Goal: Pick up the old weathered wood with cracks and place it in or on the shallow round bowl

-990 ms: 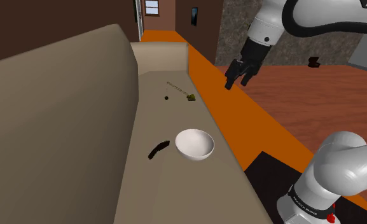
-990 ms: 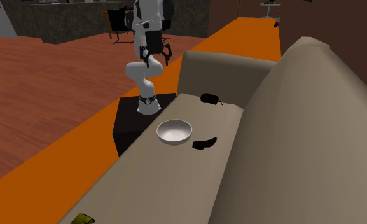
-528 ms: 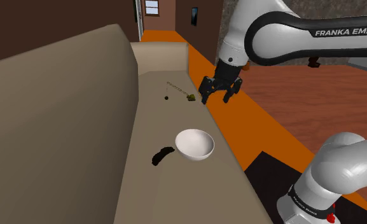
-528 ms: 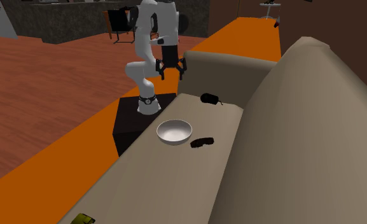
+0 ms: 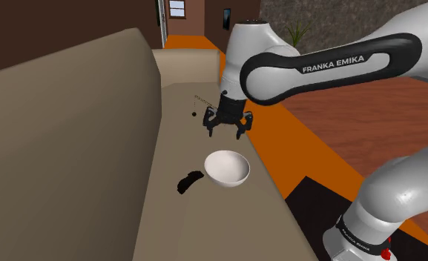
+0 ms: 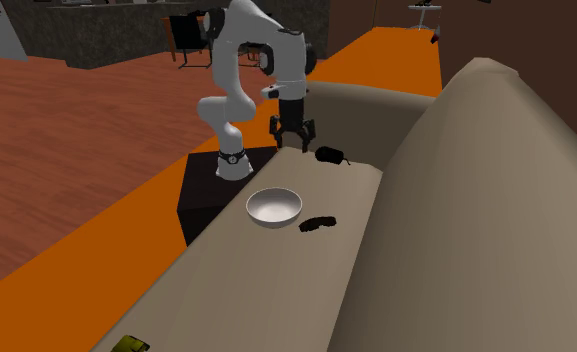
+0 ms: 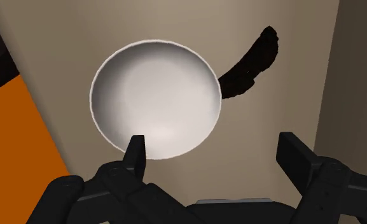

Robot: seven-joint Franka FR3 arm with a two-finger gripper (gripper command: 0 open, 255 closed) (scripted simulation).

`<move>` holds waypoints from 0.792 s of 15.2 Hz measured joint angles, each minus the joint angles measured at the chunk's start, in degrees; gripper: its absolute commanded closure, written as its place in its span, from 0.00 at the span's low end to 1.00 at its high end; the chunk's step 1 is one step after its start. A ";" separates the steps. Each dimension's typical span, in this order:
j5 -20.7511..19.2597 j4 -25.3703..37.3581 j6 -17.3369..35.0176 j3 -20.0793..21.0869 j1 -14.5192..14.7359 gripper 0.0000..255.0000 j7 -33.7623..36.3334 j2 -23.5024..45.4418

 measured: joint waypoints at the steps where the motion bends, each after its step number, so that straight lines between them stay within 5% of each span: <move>1: -0.87 0.77 1.24 1.65 -1.15 0.00 3.25 2.40; 7: -11.53 9.31 5.16 10.75 -6.68 0.00 26.33 19.74; 12: -24.03 17.64 6.10 10.57 -4.26 0.00 45.85 35.89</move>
